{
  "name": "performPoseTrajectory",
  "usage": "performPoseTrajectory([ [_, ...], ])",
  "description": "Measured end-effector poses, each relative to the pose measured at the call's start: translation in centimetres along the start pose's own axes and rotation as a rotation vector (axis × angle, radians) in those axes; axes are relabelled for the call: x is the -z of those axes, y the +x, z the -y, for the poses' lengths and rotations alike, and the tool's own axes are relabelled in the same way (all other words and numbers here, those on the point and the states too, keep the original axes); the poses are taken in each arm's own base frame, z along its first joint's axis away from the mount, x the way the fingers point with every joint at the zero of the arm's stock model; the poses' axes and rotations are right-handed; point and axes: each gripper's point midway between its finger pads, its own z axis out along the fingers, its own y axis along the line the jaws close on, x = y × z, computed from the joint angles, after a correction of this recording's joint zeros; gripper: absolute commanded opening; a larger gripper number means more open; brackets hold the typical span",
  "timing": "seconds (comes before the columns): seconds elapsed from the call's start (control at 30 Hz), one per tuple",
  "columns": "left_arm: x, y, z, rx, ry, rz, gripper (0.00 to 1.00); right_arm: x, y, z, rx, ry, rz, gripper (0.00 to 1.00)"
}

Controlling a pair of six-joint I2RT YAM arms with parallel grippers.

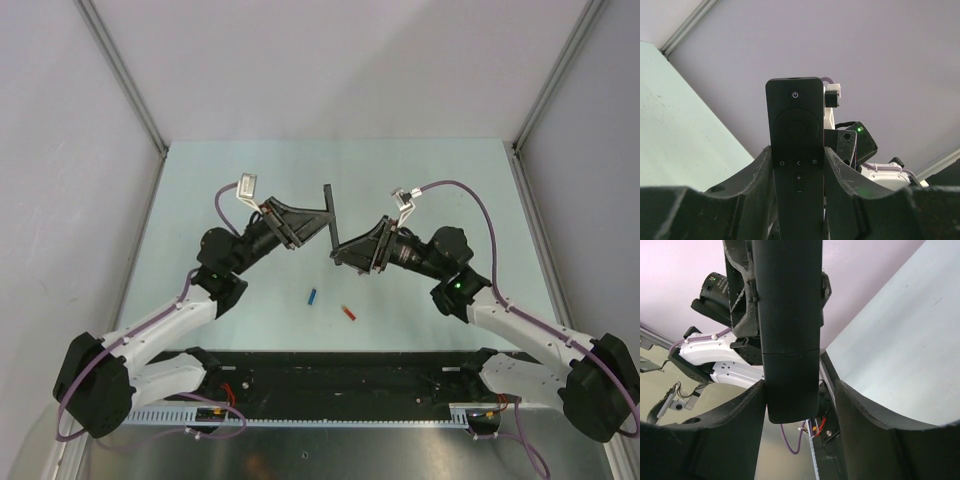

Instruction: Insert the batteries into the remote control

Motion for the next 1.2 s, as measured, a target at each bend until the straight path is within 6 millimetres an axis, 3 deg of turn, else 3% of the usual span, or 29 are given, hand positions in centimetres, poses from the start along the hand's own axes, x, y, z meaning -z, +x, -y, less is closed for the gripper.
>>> performPoseTrajectory([
  [0.4,0.2,0.4,-0.4,0.007,0.000,-0.002,0.13,-0.1,0.5,-0.7,-0.002,-0.031,-0.021,0.43],
  [0.53,0.3,0.4,-0.4,0.006,0.005,-0.001,0.36,0.0,0.6,-0.8,0.003,-0.029,-0.022,0.38],
  [0.57,0.3,0.4,-0.3,0.006,0.007,0.000,0.49,0.0,0.6,-0.9,0.005,-0.030,-0.020,0.37],
  [0.67,0.2,0.3,-0.2,0.006,0.014,0.001,0.71,0.1,0.5,-1.1,0.013,-0.032,-0.019,0.35],
  [0.77,0.3,0.2,-0.3,0.008,0.009,0.006,0.79,0.4,0.7,-1.7,0.024,-0.039,-0.024,0.35],
  [0.93,0.7,0.1,-1.2,0.009,-0.012,0.012,0.82,0.9,1.6,-1.8,0.062,0.011,-0.060,0.35],
  [1.2,2.6,-0.3,-1.8,-0.015,-0.039,0.042,0.85,1.1,1.4,-0.9,0.249,0.306,-0.097,0.34],
])
